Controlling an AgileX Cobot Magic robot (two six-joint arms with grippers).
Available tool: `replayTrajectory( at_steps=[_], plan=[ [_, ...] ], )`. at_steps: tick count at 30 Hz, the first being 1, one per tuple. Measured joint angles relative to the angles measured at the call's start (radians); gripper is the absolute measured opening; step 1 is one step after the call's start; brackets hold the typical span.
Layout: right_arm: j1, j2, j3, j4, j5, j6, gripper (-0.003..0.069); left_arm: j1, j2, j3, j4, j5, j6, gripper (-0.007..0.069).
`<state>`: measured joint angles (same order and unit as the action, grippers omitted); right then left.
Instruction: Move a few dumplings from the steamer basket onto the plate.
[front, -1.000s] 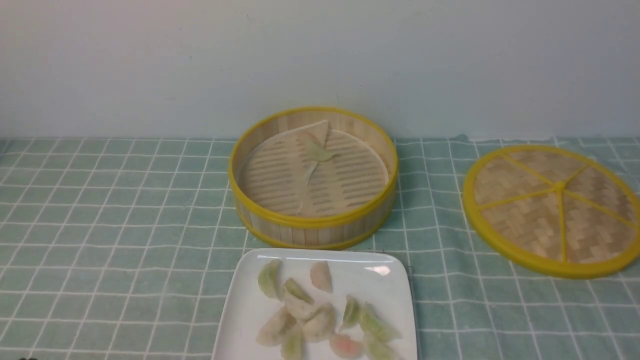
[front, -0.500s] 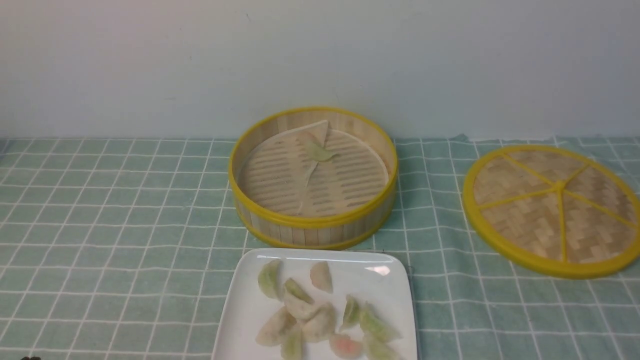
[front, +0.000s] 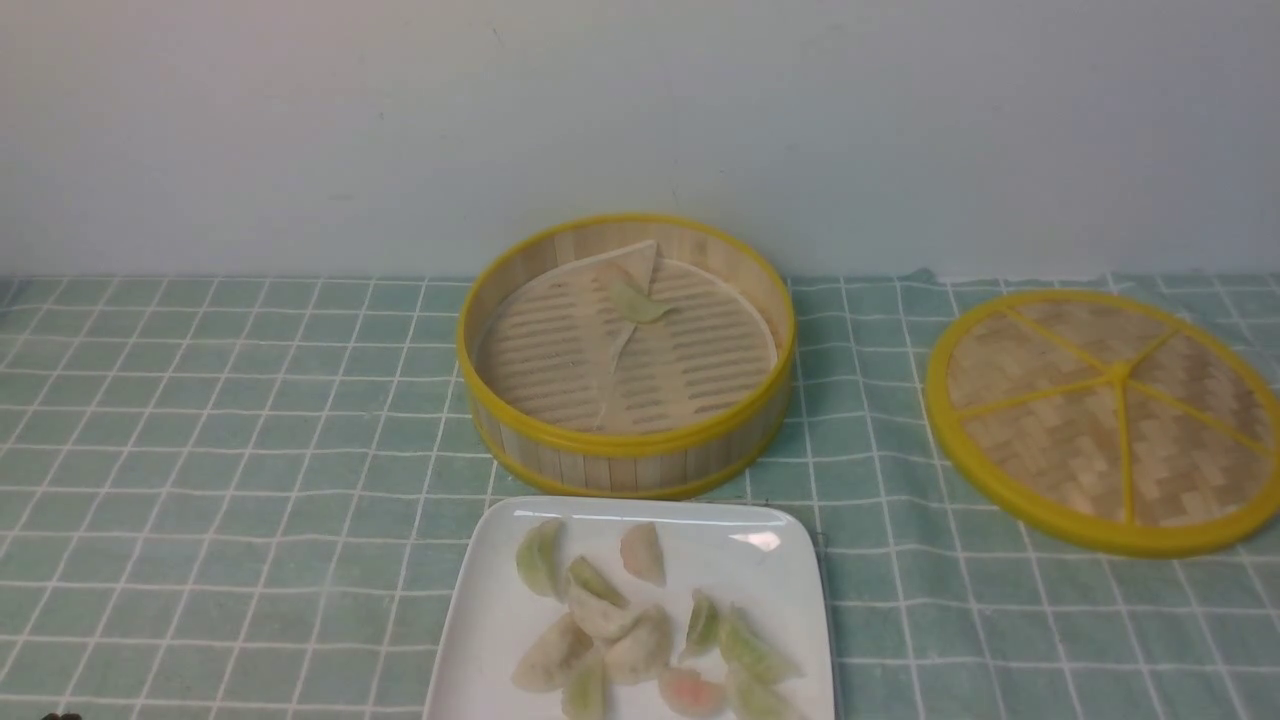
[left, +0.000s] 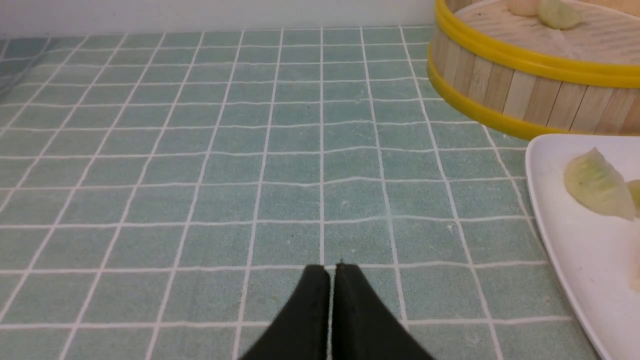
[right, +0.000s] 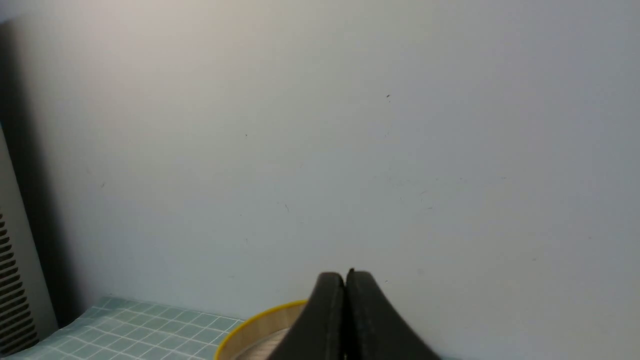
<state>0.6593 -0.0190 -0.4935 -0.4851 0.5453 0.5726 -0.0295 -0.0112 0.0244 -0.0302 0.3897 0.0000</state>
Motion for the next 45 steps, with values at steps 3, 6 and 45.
replayTrajectory(
  at_steps=[3, 6, 45],
  plan=[
    [0.0, 0.0, 0.004, 0.074, -0.029, -0.049, -0.0014, 0.0, 0.0, 0.0, 0.0, 0.0, 0.0, -0.0006],
    [0.0, 0.0, 0.025, 0.207, -0.082, -0.183, -0.0014, 0.0, 0.0, 0.0, 0.0, 0.0, 0.0, -0.0006],
    [-0.641, 0.001, 0.516, 0.646, -0.166, -0.711, -0.0014, 0.0, 0.0, 0.0, 0.0, -0.001, 0.0, -0.0006]
  ],
)
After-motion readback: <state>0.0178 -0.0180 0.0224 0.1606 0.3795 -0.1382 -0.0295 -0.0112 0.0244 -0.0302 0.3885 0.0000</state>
